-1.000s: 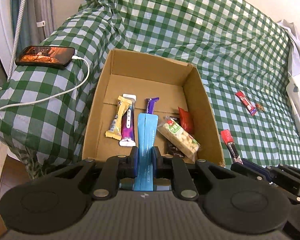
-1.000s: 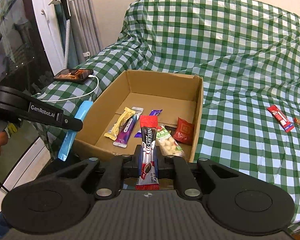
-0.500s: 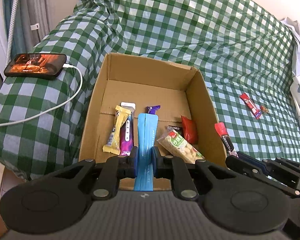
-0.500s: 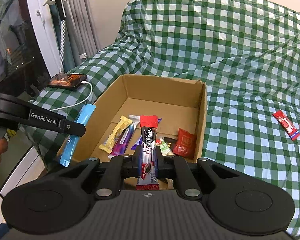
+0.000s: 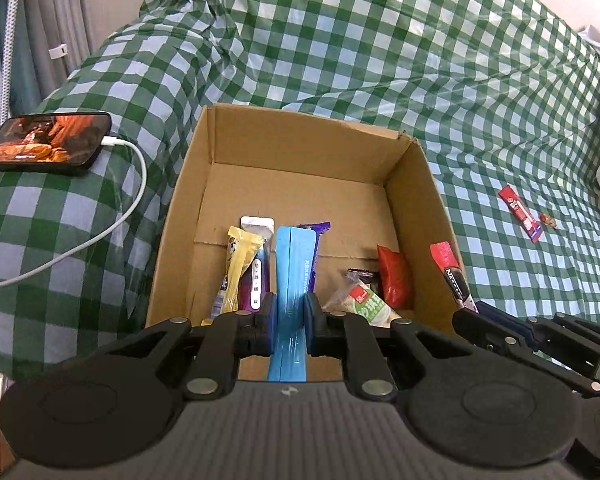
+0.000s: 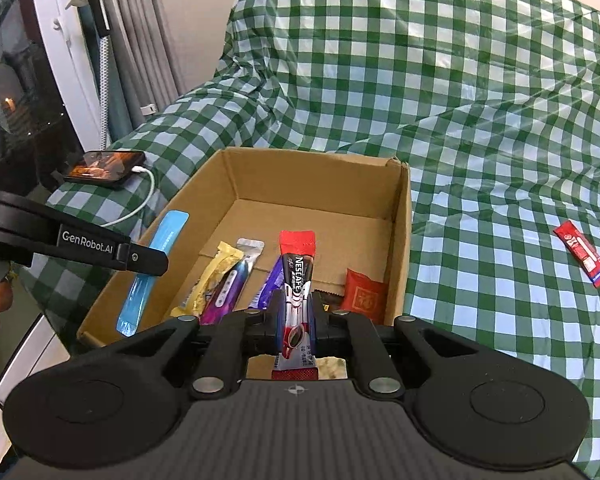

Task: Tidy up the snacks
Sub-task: 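Open both tools to drop the blue stick and coffee stick into the box, then move both open tools from the box toward the red wafer packet and gold candy, then grasp the red wafer packet with the left tool while the right grasps the gold candy, then carry the red wafer packet and gold candy over the box with both tools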

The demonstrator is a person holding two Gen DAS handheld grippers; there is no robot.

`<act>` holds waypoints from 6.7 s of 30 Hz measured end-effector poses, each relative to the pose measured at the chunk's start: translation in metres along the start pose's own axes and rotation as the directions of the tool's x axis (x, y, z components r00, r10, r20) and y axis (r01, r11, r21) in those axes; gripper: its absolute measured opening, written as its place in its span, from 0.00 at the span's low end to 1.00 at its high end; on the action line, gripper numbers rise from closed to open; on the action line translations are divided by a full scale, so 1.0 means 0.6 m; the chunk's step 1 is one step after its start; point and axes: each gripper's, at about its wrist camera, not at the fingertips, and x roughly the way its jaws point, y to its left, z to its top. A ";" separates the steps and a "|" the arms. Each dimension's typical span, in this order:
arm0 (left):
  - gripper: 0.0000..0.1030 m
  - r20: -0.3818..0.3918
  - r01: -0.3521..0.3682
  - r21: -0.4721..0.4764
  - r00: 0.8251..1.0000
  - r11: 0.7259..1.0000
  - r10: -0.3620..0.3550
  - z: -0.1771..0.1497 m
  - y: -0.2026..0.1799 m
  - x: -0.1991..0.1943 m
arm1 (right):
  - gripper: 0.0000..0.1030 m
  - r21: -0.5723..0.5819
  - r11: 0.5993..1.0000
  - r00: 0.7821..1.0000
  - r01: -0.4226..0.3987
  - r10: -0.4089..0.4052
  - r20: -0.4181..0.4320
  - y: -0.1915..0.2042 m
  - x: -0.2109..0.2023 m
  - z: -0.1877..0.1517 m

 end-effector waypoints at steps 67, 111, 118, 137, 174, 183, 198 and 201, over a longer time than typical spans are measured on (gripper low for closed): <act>1.00 0.149 -0.166 0.146 0.978 0.975 0.144 -0.143 -0.040 -0.179 | 0.99 0.123 0.992 0.985 0.028 -0.048 0.163 0.008 -0.208 -0.083; 1.00 0.161 -0.116 0.335 0.985 0.935 0.065 -0.180 -0.132 -0.196 | 1.00 0.242 0.970 0.985 -0.030 -0.013 0.173 -0.043 -0.257 -0.120; 1.00 0.045 -0.018 0.389 0.999 0.921 0.001 -0.143 -0.200 -0.141 | 1.00 0.305 0.950 0.981 0.072 -0.123 0.151 -0.119 -0.243 -0.123; 1.00 -0.085 0.063 0.336 0.996 0.940 -0.036 0.118 -0.558 0.185 | 1.00 0.453 0.792 0.866 0.410 -0.494 0.081 -0.532 -0.180 -0.116; 0.48 -0.242 0.117 0.203 0.968 0.972 -0.066 0.204 -0.753 0.557 | 0.51 0.247 0.834 0.852 0.494 -0.521 0.052 -0.882 0.175 -0.069; 0.47 -0.218 0.140 0.300 0.973 0.944 -0.075 0.106 -0.642 0.368 | 0.51 0.399 0.809 0.867 0.432 -0.494 0.063 -0.705 -0.003 -0.150; 0.47 -0.118 0.043 0.319 0.993 0.947 -0.005 -0.045 -0.400 0.029 | 0.51 0.324 0.917 0.952 0.231 -0.281 0.119 -0.338 -0.177 -0.146; 0.47 -0.100 0.013 0.292 0.995 0.956 0.017 -0.076 -0.343 -0.018 | 0.51 0.274 0.944 0.965 0.185 -0.227 0.131 -0.273 -0.194 -0.139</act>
